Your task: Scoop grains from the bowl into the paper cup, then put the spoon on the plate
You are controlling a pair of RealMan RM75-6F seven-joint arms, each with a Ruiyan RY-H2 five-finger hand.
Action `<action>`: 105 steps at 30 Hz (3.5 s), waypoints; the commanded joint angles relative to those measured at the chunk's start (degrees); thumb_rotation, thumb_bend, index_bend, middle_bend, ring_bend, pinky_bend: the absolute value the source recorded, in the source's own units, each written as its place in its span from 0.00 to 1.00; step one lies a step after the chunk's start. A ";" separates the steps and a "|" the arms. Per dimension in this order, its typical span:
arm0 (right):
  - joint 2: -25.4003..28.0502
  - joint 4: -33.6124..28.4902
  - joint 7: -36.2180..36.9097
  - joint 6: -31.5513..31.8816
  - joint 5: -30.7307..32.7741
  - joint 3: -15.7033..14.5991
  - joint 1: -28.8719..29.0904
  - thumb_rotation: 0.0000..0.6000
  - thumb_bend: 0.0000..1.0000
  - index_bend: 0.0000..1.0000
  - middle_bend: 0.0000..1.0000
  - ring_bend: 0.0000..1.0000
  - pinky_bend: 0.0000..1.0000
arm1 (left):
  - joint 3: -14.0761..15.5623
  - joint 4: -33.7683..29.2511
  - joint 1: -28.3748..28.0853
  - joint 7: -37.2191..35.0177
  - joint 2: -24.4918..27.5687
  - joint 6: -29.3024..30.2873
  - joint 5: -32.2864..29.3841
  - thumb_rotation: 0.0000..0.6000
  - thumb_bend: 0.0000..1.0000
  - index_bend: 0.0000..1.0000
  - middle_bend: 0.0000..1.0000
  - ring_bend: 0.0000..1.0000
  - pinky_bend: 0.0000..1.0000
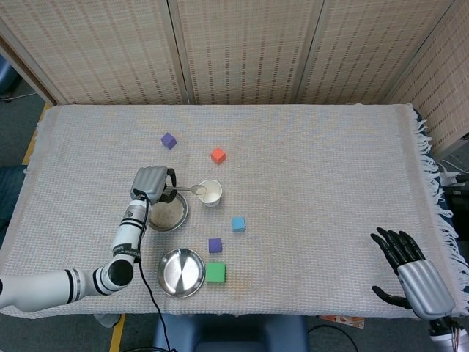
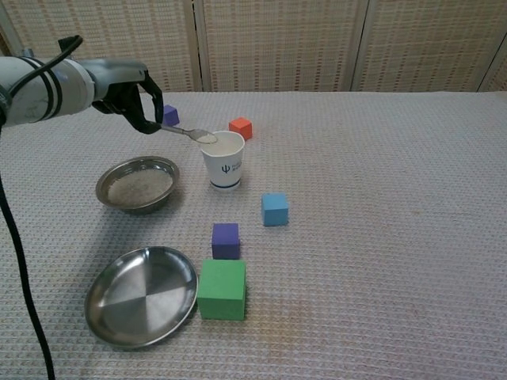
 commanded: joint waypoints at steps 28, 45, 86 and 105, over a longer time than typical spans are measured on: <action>0.92 -1.87 -1.95 -1.80 1.72 -0.35 -0.10 1.00 0.08 0.00 0.00 0.00 0.00 | 16.43 26.42 3.79 8.72 -18.65 21.16 41.56 1.00 0.38 0.68 1.00 1.00 1.00; 1.42 -2.32 -1.88 -1.81 1.19 -0.72 -0.28 1.00 0.08 0.00 0.00 0.00 0.00 | 16.52 44.37 6.90 7.42 -25.16 28.05 56.17 1.00 0.38 0.69 1.00 1.00 1.00; 0.31 -2.82 -5.86 -1.83 -0.72 -1.40 -0.79 1.00 0.08 0.00 0.00 0.00 0.00 | 20.28 -16.71 22.39 -1.98 1.11 8.40 39.38 1.00 0.38 0.68 1.00 1.00 1.00; 0.47 -3.38 -6.09 -2.57 -0.47 -1.66 -0.68 1.00 0.08 0.00 0.00 0.00 0.00 | 21.13 -16.68 21.50 1.77 4.21 4.35 34.43 1.00 0.37 0.06 1.00 1.00 1.00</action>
